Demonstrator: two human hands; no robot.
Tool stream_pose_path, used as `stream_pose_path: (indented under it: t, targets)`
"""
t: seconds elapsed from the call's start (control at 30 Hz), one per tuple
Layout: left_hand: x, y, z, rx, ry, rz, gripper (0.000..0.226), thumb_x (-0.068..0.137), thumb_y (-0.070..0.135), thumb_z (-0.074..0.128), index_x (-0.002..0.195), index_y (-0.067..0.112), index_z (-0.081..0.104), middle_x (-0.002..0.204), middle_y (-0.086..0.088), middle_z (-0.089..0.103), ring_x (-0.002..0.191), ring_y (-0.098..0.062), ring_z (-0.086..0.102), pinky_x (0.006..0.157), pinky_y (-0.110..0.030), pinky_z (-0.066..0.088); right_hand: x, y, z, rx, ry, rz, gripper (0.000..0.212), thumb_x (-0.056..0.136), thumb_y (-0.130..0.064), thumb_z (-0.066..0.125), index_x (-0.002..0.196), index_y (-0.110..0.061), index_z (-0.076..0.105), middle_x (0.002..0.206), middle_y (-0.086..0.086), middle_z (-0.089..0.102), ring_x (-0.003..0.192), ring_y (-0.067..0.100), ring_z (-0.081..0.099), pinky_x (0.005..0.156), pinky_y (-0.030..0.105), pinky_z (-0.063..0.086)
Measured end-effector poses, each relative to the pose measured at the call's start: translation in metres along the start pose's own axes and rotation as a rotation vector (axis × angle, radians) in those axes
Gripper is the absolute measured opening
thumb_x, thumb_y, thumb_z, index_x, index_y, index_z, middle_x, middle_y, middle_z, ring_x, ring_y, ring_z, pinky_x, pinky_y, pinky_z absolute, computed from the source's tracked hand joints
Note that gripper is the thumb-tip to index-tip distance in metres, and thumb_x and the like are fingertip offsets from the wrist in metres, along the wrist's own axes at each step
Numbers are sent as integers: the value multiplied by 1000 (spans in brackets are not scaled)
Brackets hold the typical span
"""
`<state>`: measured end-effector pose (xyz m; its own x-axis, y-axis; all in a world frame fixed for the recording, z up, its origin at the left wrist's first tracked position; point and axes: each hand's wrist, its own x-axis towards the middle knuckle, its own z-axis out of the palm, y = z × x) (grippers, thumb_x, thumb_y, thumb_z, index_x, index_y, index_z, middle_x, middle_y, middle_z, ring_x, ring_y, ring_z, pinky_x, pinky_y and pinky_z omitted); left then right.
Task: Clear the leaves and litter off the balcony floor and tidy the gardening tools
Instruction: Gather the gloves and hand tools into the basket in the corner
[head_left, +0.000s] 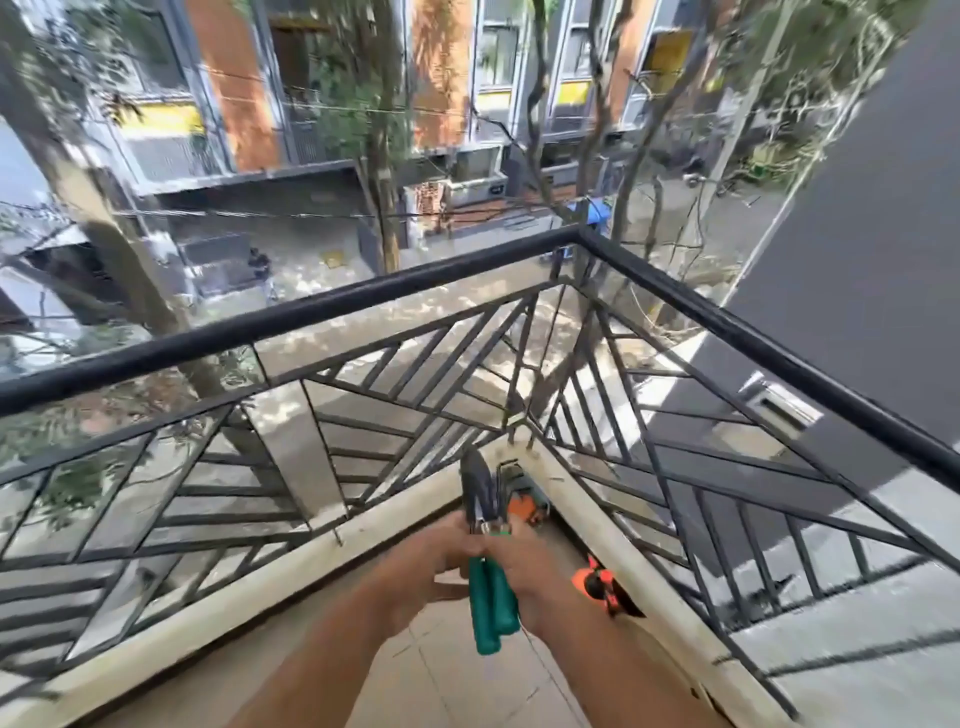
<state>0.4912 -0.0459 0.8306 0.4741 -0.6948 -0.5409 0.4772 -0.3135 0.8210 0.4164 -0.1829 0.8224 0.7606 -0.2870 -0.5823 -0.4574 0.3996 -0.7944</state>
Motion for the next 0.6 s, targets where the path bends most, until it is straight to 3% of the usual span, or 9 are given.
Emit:
stream_pose_path:
  t: [0.07,0.17,0.27,0.4,0.5,0.6]
  targets:
    - [24,11,8,-53,102,-42,27,99,30,67,123,23,78,122,-6,78,112,-23,73,107,-52,57,4,-9,-18,-101,21,-22,34,92,11,62,121,-7,63,101,16,74,81,21,71,66,30,60]
    - [53,26,14,-85,199,-108,34,96,41,74,118,15,78,115,-9,80,107,-26,76,98,-49,62,20,-10,-34,-290,62,-7,42,90,11,63,122,-16,56,100,10,71,73,15,69,65,29,61]
    - [85,39,16,-80,238,-169,38,88,37,86,115,13,77,106,-8,82,102,-26,79,89,-48,66,41,-16,-36,-582,118,-21,62,83,-11,66,136,-32,42,104,0,70,88,19,71,82,49,62]
    - [142,46,15,-41,217,-199,27,89,24,87,113,16,76,100,-9,82,89,-22,77,79,-45,67,68,-31,-38,-848,110,-42,71,89,-26,52,151,-37,17,121,-2,66,105,25,67,84,43,55]
    - [188,49,5,-29,214,-237,21,96,21,80,116,15,75,97,-8,82,82,-21,78,75,-44,67,97,-37,-43,-882,142,-60,74,89,-25,48,153,-39,13,129,-3,61,107,28,65,79,43,53]
    - [222,56,-12,32,154,-262,22,100,21,76,119,13,73,97,-6,83,89,-22,79,77,-41,67,132,-40,-48,-836,156,-15,70,88,-28,48,150,-47,21,131,-9,60,112,24,65,88,48,56]
